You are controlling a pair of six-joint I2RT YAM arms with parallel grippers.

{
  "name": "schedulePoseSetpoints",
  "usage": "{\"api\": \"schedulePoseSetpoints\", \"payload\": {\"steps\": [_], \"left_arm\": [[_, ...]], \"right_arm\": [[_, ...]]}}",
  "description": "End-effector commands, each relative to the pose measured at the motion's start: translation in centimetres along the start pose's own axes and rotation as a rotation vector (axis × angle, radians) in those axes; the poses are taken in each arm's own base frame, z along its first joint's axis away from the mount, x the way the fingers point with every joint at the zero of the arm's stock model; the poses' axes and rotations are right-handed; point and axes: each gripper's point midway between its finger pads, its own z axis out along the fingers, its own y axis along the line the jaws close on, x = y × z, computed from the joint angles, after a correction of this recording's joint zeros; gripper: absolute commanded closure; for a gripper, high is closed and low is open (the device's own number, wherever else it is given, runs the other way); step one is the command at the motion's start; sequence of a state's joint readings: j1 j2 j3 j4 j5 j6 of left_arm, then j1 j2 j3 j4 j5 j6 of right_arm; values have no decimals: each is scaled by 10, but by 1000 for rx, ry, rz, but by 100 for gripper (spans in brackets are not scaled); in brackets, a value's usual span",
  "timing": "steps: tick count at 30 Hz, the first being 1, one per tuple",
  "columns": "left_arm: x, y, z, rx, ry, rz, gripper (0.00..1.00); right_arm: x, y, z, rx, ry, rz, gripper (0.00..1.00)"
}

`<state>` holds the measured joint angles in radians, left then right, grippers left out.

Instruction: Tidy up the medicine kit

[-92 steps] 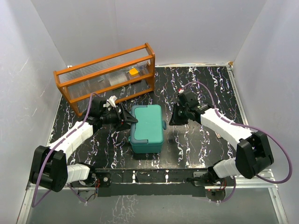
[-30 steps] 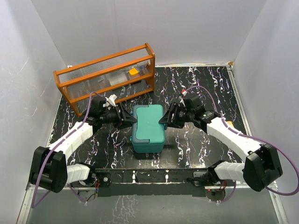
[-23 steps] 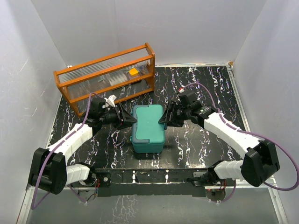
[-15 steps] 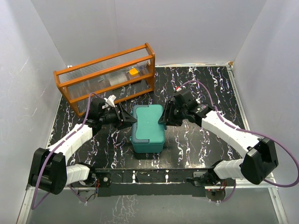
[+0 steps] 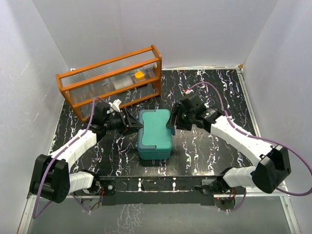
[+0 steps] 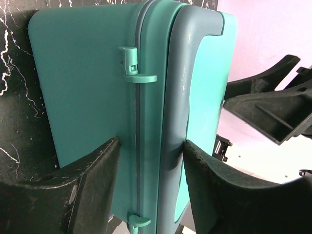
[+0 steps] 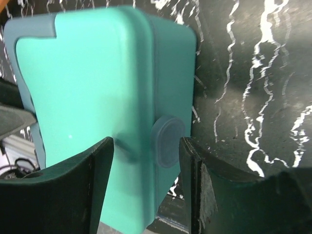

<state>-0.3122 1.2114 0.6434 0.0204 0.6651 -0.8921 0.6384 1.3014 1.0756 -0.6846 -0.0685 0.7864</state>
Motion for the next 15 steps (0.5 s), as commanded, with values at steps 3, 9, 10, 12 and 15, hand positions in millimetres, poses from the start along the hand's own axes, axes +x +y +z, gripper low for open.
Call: {"api": "schedulePoseSetpoints", "payload": {"steps": [3, 9, 10, 12, 15], "left_arm": [[10, 14, 1, -74, 38, -2, 46], [10, 14, 1, -77, 36, -3, 45], [9, 14, 1, -77, 35, -2, 44], [9, 14, 1, -77, 35, 0, 44], [9, 14, 1, -79, 36, -1, 44]], "right_arm": [[-47, -20, -27, 85, -185, 28, 46], [-47, -65, -20, 230, -195, 34, 63], [-43, -71, -15, 249, -176, 24, 68], [-34, -77, -3, 260, -127, -1, 76], [-22, -76, 13, 246, -32, -46, 82]]}}
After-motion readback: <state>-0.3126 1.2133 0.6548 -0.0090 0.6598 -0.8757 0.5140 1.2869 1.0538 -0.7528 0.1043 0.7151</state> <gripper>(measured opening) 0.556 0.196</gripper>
